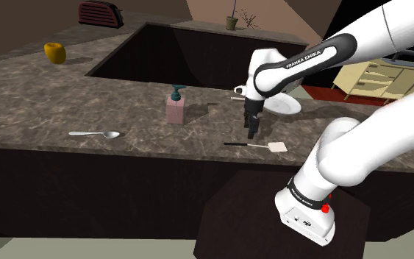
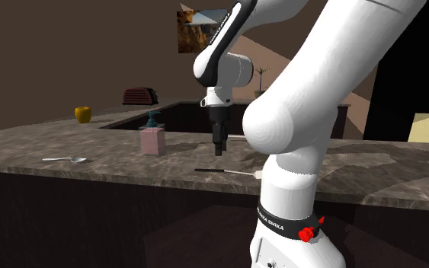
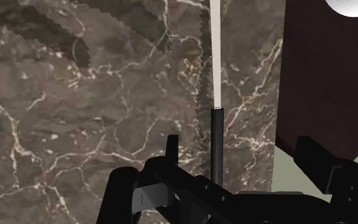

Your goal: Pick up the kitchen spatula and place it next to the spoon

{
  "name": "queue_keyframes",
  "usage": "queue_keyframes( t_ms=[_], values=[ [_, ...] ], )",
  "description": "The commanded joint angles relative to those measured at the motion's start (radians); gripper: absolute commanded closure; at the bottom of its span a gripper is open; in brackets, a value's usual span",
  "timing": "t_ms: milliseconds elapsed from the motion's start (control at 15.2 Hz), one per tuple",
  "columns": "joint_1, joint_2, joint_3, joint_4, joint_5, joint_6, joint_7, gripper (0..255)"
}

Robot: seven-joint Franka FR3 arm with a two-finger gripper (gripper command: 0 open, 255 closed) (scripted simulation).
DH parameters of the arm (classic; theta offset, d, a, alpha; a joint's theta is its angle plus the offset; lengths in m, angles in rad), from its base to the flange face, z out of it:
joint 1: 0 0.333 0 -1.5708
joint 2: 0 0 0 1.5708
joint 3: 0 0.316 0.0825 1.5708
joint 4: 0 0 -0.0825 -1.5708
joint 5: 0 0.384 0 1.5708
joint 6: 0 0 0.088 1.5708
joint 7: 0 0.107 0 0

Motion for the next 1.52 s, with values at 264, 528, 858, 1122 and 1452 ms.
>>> queue_keyframes(
  t_ms=[264, 528, 858, 1122, 1452],
  values=[
    [0.019, 0.095, -0.048, -0.047, 0.009, 0.138, -0.085, 0],
    [0.031, 0.147, -0.059, -0.068, 0.021, 0.21, -0.096, 0],
    [0.031, 0.147, -0.059, -0.068, 0.021, 0.21, -0.096, 0],
    [0.031, 0.147, -0.059, -0.068, 0.021, 0.21, -0.096, 255],
    [0.028, 0.145, -0.06, -0.072, 0.019, 0.211, -0.097, 255]
  ],
)
